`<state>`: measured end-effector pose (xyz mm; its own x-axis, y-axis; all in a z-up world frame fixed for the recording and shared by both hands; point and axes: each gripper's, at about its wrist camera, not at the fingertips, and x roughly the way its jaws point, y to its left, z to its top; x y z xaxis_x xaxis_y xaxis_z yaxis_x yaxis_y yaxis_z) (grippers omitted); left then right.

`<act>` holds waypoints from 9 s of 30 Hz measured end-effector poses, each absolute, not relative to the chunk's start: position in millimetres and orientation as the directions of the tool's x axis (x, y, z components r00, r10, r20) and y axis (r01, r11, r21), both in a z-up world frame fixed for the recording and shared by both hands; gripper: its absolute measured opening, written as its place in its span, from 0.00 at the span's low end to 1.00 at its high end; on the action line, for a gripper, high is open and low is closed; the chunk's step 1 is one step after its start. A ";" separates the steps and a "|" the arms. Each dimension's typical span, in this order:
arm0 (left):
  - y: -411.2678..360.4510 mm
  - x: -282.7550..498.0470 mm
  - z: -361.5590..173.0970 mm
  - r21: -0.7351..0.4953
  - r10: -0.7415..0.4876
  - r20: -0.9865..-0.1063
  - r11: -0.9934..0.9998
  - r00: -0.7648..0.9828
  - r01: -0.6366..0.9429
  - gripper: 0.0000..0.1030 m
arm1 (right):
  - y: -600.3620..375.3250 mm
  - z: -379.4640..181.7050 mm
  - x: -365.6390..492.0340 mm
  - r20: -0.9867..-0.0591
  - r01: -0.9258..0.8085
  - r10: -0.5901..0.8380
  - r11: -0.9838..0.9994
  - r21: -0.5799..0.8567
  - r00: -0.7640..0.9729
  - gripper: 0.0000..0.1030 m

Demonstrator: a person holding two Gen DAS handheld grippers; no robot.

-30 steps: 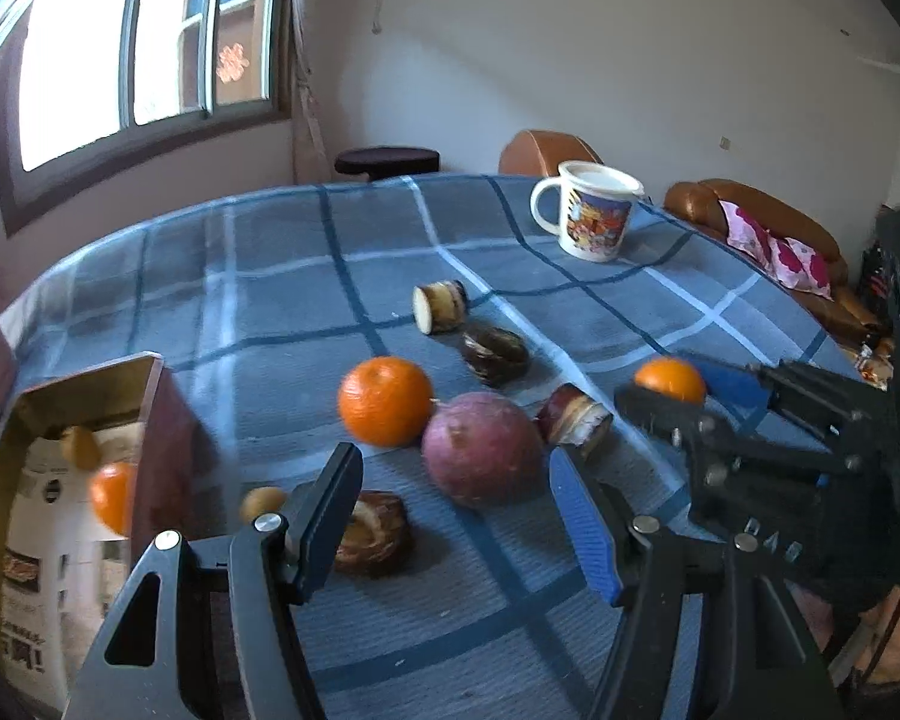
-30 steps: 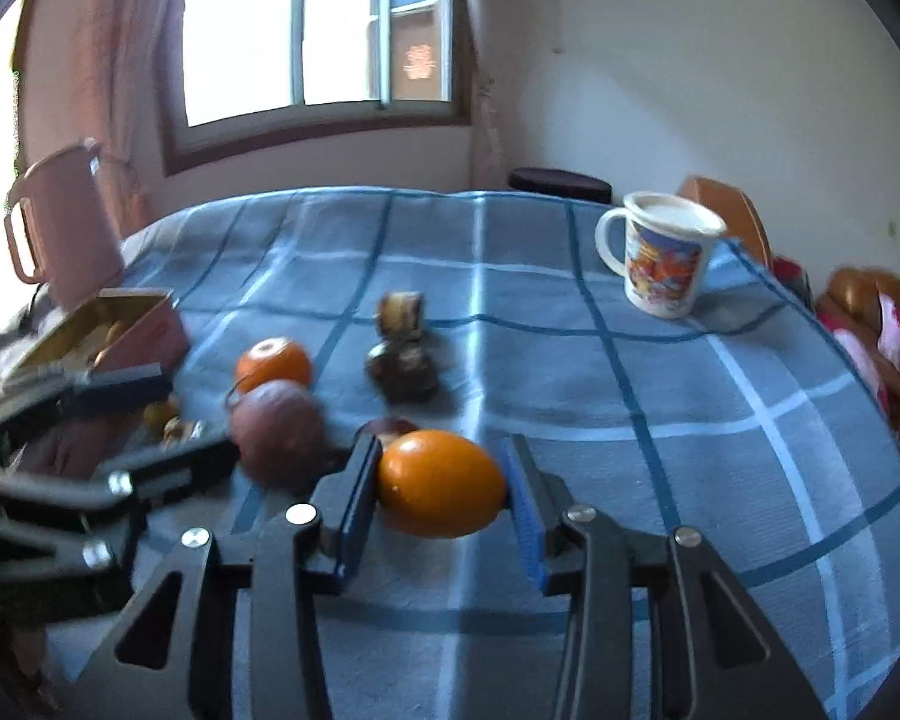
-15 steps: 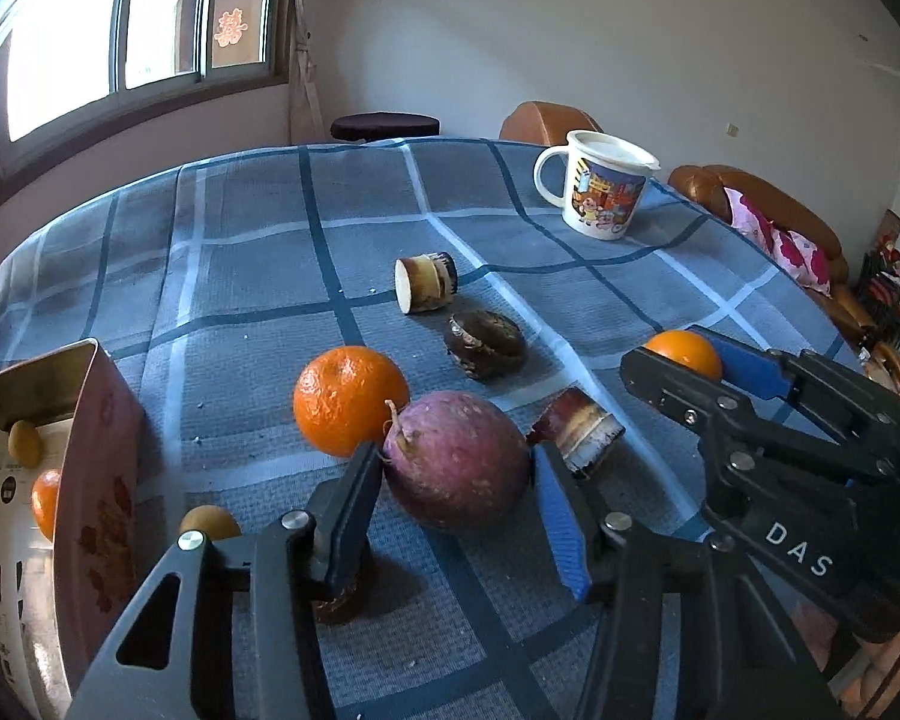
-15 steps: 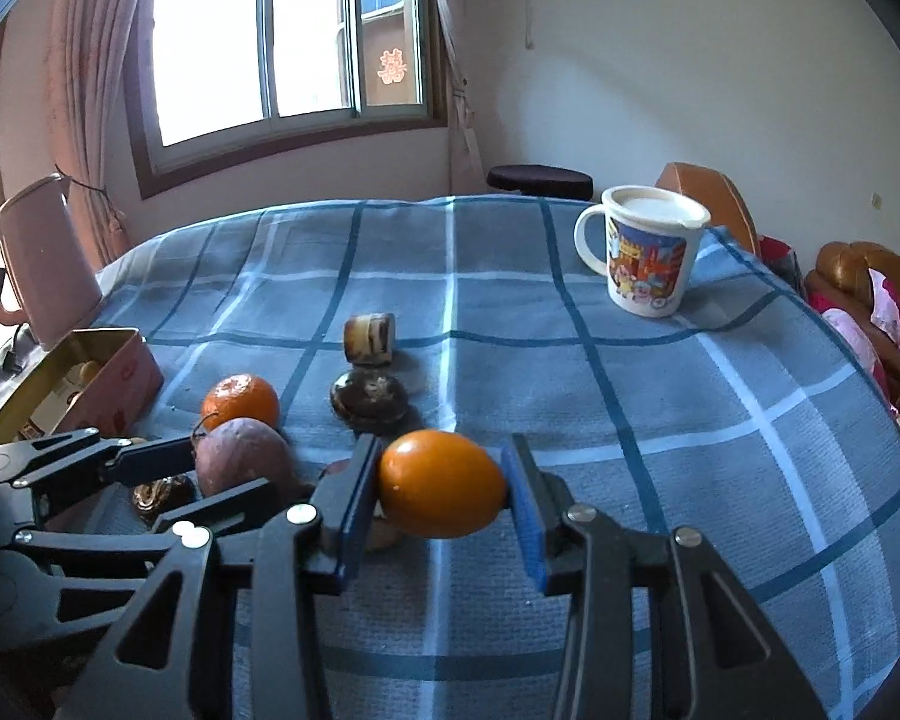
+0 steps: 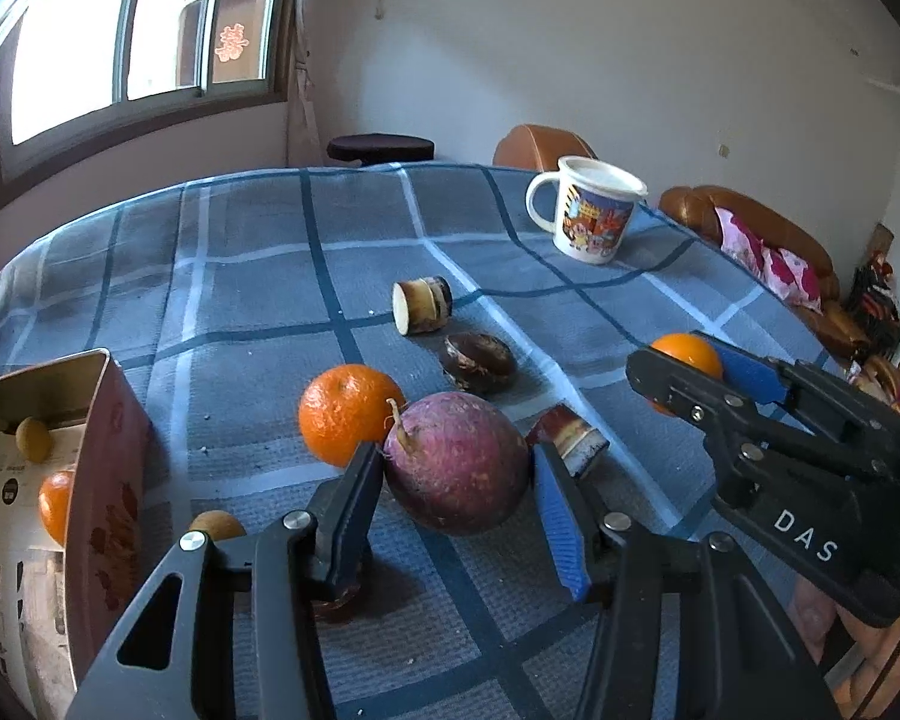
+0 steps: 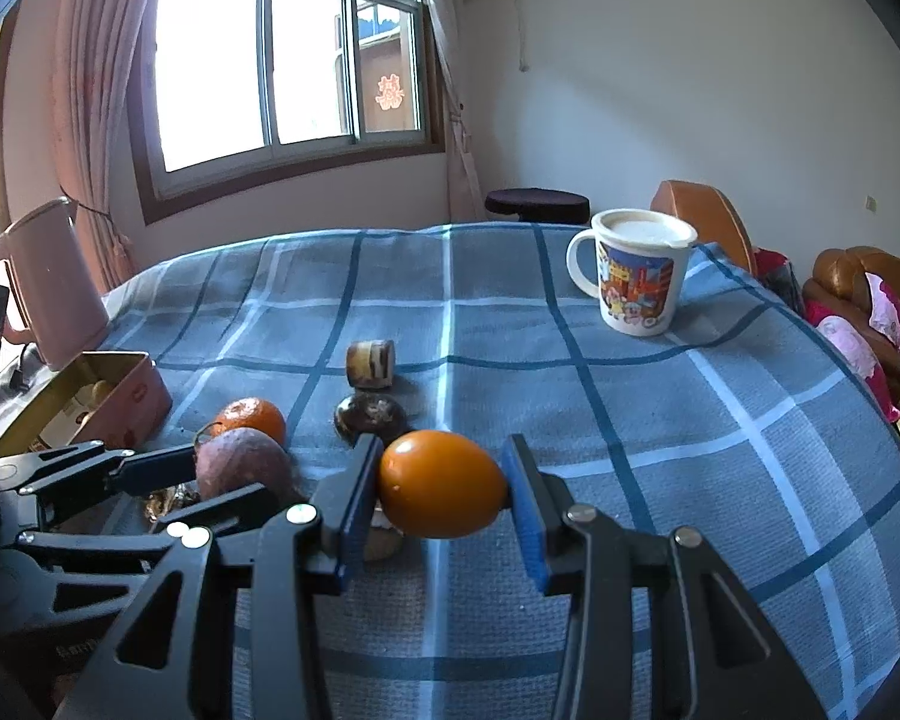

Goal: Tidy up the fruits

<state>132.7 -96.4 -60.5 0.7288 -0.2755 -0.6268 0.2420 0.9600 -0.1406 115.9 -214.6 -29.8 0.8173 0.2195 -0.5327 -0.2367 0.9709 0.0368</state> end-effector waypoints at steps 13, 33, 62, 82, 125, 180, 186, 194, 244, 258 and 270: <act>-98.1 120.1 -51.9 -0.098 -0.244 -0.572 0.968 0.783 0.230 0.51 | -214.0 -25.2 108.2 -0.494 -0.265 0.248 0.963 0.037 0.833 0.43; -94.4 108.2 -44.0 -0.071 -0.201 -0.506 0.979 0.839 0.191 0.51 | -211.0 -18.1 94.1 -0.428 -0.287 0.266 0.958 0.015 0.864 0.43; -96.4 102.8 -40.7 -0.049 -0.200 -0.490 0.978 0.849 0.202 0.32 | -211.0 -13.0 84.0 -0.366 -0.302 0.281 0.953 0.001 0.887 0.43; -159.7 99.9 -52.6 -0.102 -0.363 -0.585 0.920 0.725 0.378 0.63 | -281.6 -4.4 47.6 -0.333 -0.146 0.142 0.989 0.012 0.932 0.43; -290.2 87.6 -79.7 -0.149 -0.541 -0.701 0.749 0.465 0.646 0.52 | -392.1 -26.4 16.3 -0.324 0.038 0.014 0.988 0.153 0.946 0.43; 66.3 67.4 -22.7 -0.117 -0.032 -0.502 0.993 0.864 -0.031 0.52 | -54.1 16.1 89.0 -0.385 -0.614 0.558 0.789 -0.030 0.735 0.43; 100.5 64.5 -32.2 -0.130 0.015 -0.518 0.987 0.855 -0.096 0.52 | -21.0 -1.3 89.7 -0.424 -0.654 0.580 0.755 -0.040 0.696 0.43; 124.1 63.1 -44.3 -0.145 0.037 -0.547 0.980 0.837 -0.138 0.52 | 13.9 -21.4 85.5 -0.475 -0.698 0.594 0.713 -0.062 0.650 0.43; 118.7 46.6 -35.0 -0.164 0.078 -0.496 0.970 0.865 -0.182 0.72 | -23.2 -69.7 126.2 -0.740 -0.699 0.383 0.697 -0.162 0.553 0.29; -1.5 69.7 -26.1 -0.089 -0.130 -0.514 0.991 0.848 0.098 0.72 | -130.9 -34.0 124.3 -0.550 -0.431 0.336 0.901 -0.050 0.764 0.28; -68.4 109.4 -60.9 -0.049 -0.177 -0.655 0.980 0.734 0.192 0.71 | -171.3 -24.8 122.7 -0.498 -0.363 0.327 0.931 0.025 0.803 0.29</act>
